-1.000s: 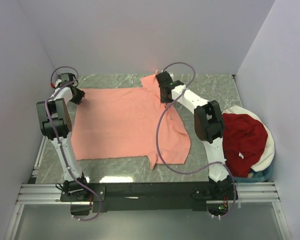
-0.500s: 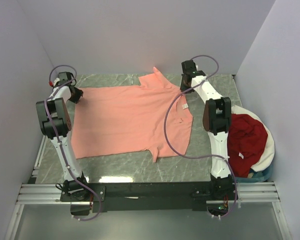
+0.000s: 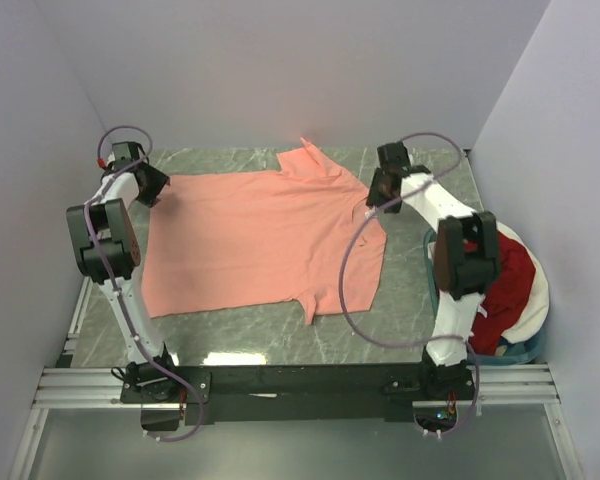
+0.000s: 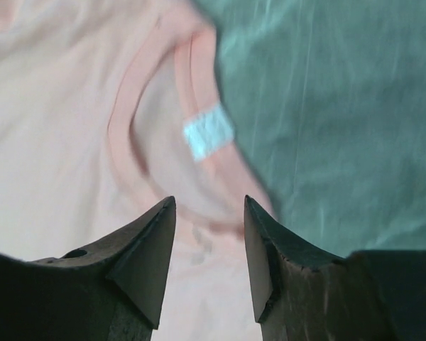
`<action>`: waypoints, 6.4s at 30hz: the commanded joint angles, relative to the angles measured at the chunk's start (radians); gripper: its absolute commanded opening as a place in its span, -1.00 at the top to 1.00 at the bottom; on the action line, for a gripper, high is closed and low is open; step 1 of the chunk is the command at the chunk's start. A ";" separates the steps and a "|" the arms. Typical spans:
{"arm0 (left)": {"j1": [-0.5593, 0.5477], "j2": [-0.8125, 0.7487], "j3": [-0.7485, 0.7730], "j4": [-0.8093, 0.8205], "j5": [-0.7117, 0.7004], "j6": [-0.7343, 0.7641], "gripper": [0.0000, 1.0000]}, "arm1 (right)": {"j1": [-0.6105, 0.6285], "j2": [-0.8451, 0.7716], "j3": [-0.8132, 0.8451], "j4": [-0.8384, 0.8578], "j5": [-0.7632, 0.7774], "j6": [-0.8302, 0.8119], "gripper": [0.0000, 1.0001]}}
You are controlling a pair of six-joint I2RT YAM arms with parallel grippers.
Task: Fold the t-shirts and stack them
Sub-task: Flatten the tshirt out, then fold the tshirt
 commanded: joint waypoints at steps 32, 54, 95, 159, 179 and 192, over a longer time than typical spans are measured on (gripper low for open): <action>-0.010 -1.210 -1.231 -0.313 -0.342 -0.459 -0.09 | 0.306 -1.084 -1.152 0.278 -0.116 0.441 0.00; 0.024 -0.970 -1.087 -0.230 -0.376 -0.378 0.80 | 0.289 -0.956 -1.152 0.294 -0.123 0.423 -0.02; 0.094 -1.059 -1.064 -0.224 -0.373 -0.292 0.87 | 0.376 -1.117 -1.042 0.133 -0.086 0.412 1.00; 0.042 -0.559 -0.652 -0.224 -0.170 -0.216 0.64 | 0.140 -0.315 -0.611 0.307 -0.170 0.211 0.30; 0.039 -0.583 -0.660 -0.233 -0.175 -0.212 0.64 | 0.168 -0.344 -0.625 0.323 -0.189 0.207 0.92; 0.036 -0.623 -0.646 -0.271 -0.195 -0.197 0.65 | 0.125 -0.508 -0.614 0.283 -0.169 0.221 1.00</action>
